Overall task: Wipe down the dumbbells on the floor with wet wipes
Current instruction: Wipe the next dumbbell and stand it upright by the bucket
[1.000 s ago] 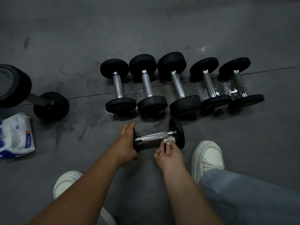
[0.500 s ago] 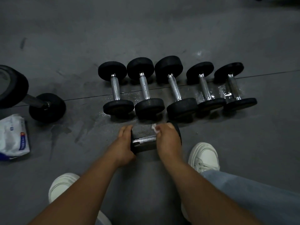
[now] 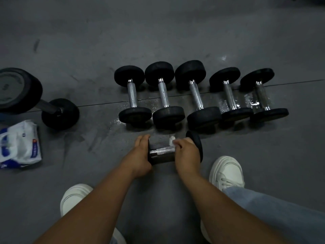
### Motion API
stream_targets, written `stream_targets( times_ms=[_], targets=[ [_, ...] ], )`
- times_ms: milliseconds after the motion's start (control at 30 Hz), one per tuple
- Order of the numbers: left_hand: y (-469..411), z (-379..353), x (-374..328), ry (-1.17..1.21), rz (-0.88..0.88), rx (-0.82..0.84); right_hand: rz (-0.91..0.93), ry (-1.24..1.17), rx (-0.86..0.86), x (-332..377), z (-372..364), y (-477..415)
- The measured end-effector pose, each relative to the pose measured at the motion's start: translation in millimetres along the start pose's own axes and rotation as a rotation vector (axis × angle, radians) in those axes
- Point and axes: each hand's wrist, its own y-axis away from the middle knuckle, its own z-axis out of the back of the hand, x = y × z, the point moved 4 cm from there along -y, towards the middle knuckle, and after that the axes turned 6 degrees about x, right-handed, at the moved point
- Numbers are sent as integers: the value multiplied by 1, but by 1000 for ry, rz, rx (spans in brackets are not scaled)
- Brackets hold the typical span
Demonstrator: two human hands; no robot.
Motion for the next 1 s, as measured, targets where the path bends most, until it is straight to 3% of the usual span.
stream_targets(
  times_ms=[133, 233, 333, 367, 467, 567, 600, 700, 800, 933, 1000],
  targets=[
    [1, -1, -2, -12, -6, 4, 103, -81, 230, 25, -14, 6],
    [1, -2, 1, -3, 5, 8, -31, -105, 19, 13, -7, -3],
    [0, -2, 0, -13, 0, 15, 129, -69, 198, 22, -14, -1],
    [-1, -2, 0, -14, 3, 17, 128, -96, 175, 22, -13, -2],
    [-1, 0, 0, -13, 10, 14, -74, -158, -45, 6, -3, -7],
    [0, -1, -1, -10, 9, 21, 121, -66, 176, 22, -17, 1],
    [0, -1, -1, -10, 11, 22, 141, -36, 164, 23, -16, 1],
    [0, -1, 0, -18, 23, 19, -53, -35, 2, 6, -8, -7],
    [1, -2, -1, -21, 7, 11, 46, 13, 142, 14, -12, 0],
    [1, 0, -1, -11, 5, 7, -39, -33, 3, 8, 1, -8],
    [1, -1, -2, -19, -7, 3, 44, 13, 116, 15, -4, -5]
  ],
)
